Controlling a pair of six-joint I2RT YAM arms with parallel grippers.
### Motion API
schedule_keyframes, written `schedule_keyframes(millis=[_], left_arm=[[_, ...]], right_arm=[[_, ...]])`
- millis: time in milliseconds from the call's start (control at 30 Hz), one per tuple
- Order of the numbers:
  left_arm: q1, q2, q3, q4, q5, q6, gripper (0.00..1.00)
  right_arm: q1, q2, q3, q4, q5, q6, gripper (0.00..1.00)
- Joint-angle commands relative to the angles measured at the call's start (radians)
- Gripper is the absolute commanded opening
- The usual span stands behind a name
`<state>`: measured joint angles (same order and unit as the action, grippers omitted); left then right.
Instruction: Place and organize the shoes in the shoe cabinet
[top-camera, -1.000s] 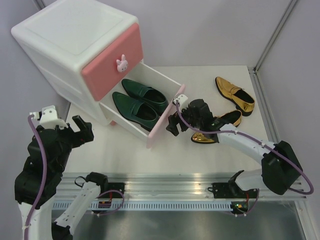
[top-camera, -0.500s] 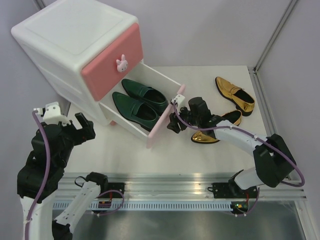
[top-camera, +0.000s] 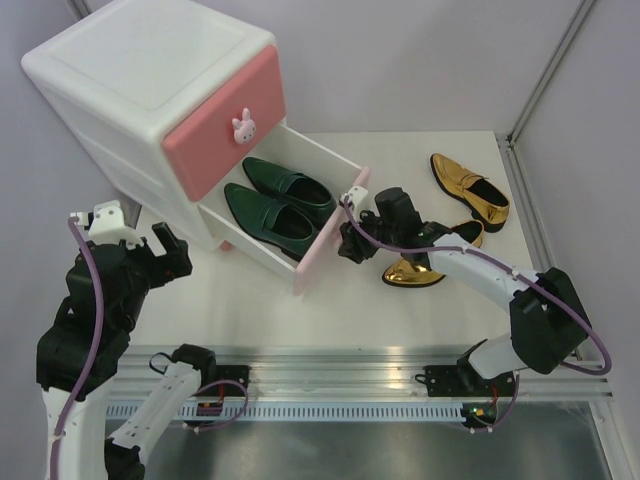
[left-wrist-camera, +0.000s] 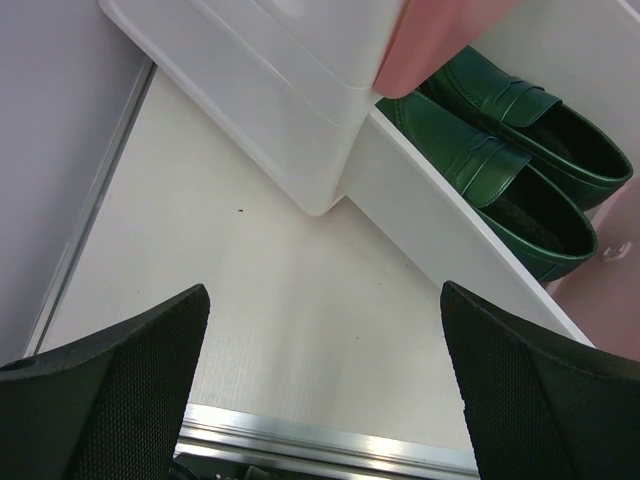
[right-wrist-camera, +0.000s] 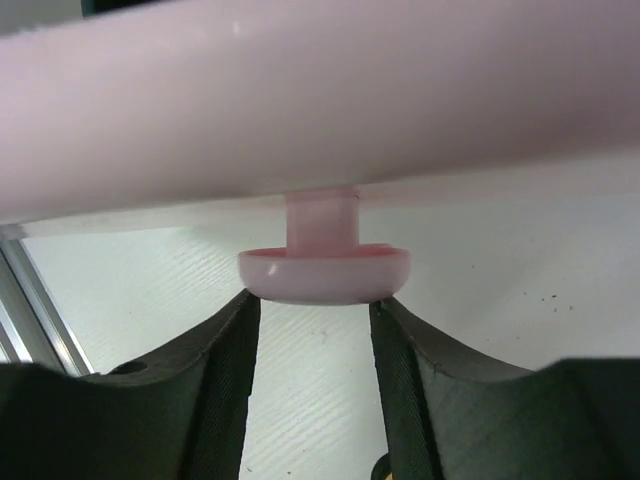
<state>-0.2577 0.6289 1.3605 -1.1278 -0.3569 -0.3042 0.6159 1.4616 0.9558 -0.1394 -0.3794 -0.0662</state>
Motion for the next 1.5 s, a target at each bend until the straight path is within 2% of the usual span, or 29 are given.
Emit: schedule_keyframes(millis=[0,67,100,233,667,800,900,933,967,1067,1267,1467], left_arm=[[-0.003,0.017,0.025,0.036,0.01,0.0,1.0],[-0.003,0.015,0.025,0.036,0.013,0.001,1.0],[-0.003,0.015,0.023,0.036,0.013,0.0,1.0],[-0.003,0.014,0.022,0.037,0.012,0.005,1.0],[-0.003,-0.005,0.015,0.03,0.015,-0.003,1.0],[-0.003,-0.005,0.012,0.03,0.016,-0.004,1.0],[-0.003,0.003,0.017,0.03,0.024,-0.01,1.0],[-0.003,0.003,0.02,0.031,0.027,-0.01,1.0],[-0.003,0.003,0.022,0.03,0.027,-0.009,1.0],[-0.003,0.008,0.029,0.028,0.027,-0.007,1.0],[-0.003,0.015,0.042,0.031,0.026,-0.003,1.0],[-0.003,0.022,0.037,0.031,0.032,-0.009,1.0]], right_arm=[[0.002,-0.04,0.101,0.107,-0.006,-0.035,0.55],[0.004,-0.029,0.1,0.104,0.013,-0.041,0.72],[0.004,-0.027,0.097,0.104,0.022,-0.043,0.74],[0.002,-0.02,0.077,0.122,0.034,-0.038,0.77],[0.004,0.039,0.064,0.11,-0.004,-0.066,0.76],[0.004,0.046,0.067,0.113,-0.013,-0.069,0.68],[0.002,0.059,0.08,0.107,-0.03,-0.07,0.52],[0.005,0.059,0.086,0.104,-0.033,-0.067,0.39],[0.004,0.057,0.089,0.103,-0.036,-0.067,0.32],[0.007,0.037,0.118,0.086,-0.041,-0.066,0.22],[0.027,0.003,0.237,0.034,-0.026,-0.06,0.18],[0.05,0.06,0.327,0.038,-0.016,-0.058,0.17]])
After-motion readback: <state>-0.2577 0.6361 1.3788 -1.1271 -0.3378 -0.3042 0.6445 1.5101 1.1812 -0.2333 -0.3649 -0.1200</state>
